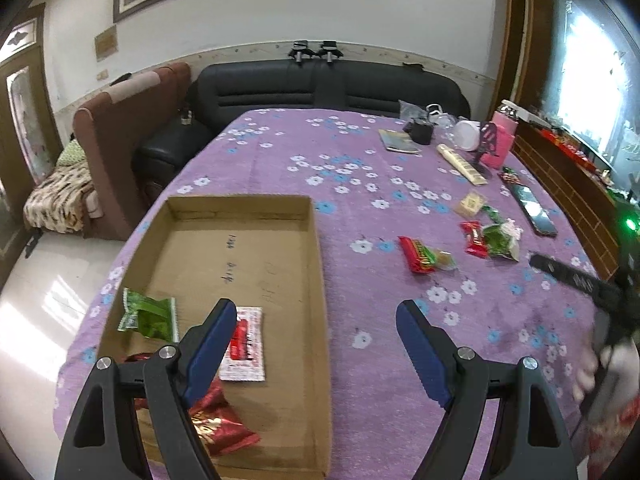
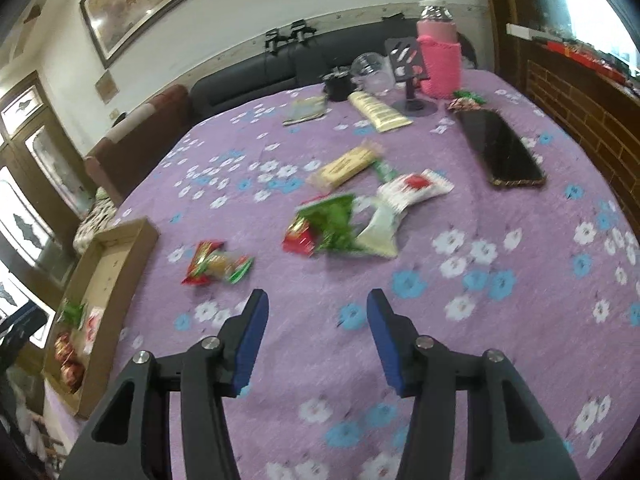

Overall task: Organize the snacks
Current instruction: 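Grasp a red snack bar with the left gripper while the right grasps a green packet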

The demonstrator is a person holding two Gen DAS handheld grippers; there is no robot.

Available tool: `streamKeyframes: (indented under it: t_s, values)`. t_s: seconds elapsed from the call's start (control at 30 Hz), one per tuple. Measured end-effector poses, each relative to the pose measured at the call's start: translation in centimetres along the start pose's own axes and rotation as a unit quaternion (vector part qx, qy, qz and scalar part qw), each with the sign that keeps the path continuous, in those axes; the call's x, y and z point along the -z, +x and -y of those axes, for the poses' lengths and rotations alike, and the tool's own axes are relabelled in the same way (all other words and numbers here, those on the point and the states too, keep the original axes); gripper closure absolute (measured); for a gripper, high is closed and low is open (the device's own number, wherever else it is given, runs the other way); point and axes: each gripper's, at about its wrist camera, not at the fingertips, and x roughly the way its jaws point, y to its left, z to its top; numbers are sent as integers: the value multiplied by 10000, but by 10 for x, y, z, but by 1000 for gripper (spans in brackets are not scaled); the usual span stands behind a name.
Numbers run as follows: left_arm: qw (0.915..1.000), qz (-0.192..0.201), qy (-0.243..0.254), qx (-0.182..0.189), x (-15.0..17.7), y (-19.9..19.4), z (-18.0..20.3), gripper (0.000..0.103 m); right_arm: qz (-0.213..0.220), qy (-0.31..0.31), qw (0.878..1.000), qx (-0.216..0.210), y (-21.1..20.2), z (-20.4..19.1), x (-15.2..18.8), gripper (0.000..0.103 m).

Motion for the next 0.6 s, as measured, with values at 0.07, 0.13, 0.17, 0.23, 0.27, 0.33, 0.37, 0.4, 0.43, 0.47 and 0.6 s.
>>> streamKeyframes:
  t_s: [0.07, 0.13, 0.17, 0.23, 0.27, 0.33, 0.37, 0.4, 0.43, 0.47, 0.6]
  values:
    - [10000, -47, -30, 69, 0, 1, 1, 18, -9, 9, 10000, -32, 10, 4, -16, 52]
    - [9999, -83, -55, 125, 1, 2, 2, 18, -52, 48, 10000, -16, 25, 5, -37, 52]
    - [9998, -96, -60, 143, 1, 1, 2, 18, -85, 40, 10000, -23, 30, 5, -43, 52]
    - [9998, -99, -50, 177, 1, 0, 3, 18, -216, -4, 9998, 18, 49, 1, -56, 52]
    - [9998, -99, -48, 192, 1, -1, 3, 18, -248, -51, 9997, 40, 54, -1, -58, 52]
    - [9995, -126, -89, 275, -1, -1, 3, 18, -382, -202, 9989, 178, 71, -8, -62, 52]
    - [9992, -155, -134, 335, -2, 0, 2, 18, -437, -228, 9985, 231, 76, -10, -62, 53]
    - [9989, -194, -185, 393, -4, 2, 1, 18, -500, -245, 9981, 267, 83, -10, -61, 53]
    - [9986, -225, -222, 434, -5, 4, 1, 18, -566, -247, 9976, 300, 90, -11, -59, 53]
    - [9981, -271, -266, 486, -8, 6, 1, 18, -593, -236, 9975, 311, 93, -11, -57, 54]
    - [9941, -519, -493, 811, -18, 23, 10, 18, -621, -136, 9973, 356, 101, -8, -48, 79]
